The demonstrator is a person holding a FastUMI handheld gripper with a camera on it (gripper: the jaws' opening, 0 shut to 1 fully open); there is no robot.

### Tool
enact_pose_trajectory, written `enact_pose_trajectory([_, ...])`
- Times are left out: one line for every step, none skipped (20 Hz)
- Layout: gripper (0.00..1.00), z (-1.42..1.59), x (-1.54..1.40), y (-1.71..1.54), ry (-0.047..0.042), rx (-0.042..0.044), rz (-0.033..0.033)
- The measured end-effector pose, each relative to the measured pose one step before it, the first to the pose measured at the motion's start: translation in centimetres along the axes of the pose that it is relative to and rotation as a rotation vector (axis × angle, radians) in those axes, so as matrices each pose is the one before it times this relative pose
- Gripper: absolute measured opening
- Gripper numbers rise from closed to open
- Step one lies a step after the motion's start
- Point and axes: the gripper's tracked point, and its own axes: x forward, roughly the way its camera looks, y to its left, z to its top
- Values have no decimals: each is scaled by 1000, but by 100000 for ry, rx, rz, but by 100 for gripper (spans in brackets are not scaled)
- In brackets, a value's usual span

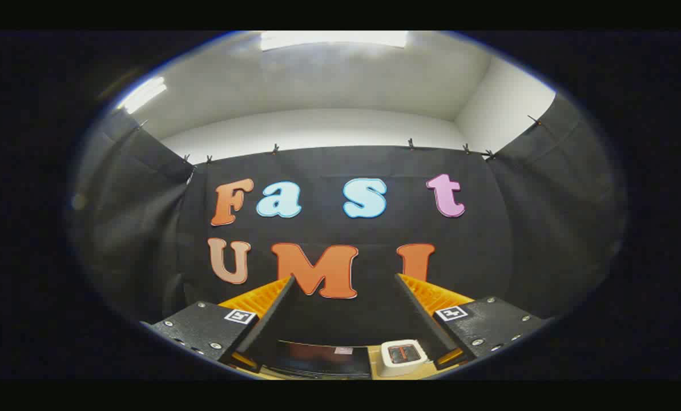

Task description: Open the toaster oven, put the food inside, and close the toaster oven door.

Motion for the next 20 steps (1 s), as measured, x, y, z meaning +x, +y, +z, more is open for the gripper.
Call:
enact_pose_trajectory([98,-450,190,120,1078,568,-327])
enact_pose_trajectory([98,-483,171,85,1007,377,-328])
enact_pose_trajectory([98,-473,237,-73,1209,254,-719])
enact_pose_trajectory([98,-551,165,49,933,355,-281])
enact_pose_trajectory([98,-317,-157,126,545,217,31])
enact_pose_trajectory([98,-363,57,85,564,122,34])
enact_pose_trajectory([98,-412,66,120,644,-463,58])
enact_pose_trajectory([98,-447,7,32,785,-606,-38])
enact_pose_trajectory([98,-255,70,224,531,-679,220])
enact_pose_trajectory([98,-204,13,214,282,-423,338])
enact_pose_trajectory([98,32,-44,207,7,-105,603])
enact_pose_trajectory([98,104,-9,235,-413,69,586])
enact_pose_trajectory([98,-19,137,213,-215,-140,220])
enact_pose_trajectory([98,-22,130,138,-306,-240,344])
enact_pose_trajectory([98,-62,49,125,42,-280,193])
enact_pose_trajectory([98,-142,-97,145,117,-159,414])
enact_pose_trajectory([98,-154,134,208,352,94,259])
enact_pose_trajectory([98,-272,-53,80,579,328,336])
enact_pose_trajectory([98,-422,70,38,924,575,110])
enact_pose_trajectory([98,-623,54,-2,1277,750,-194])
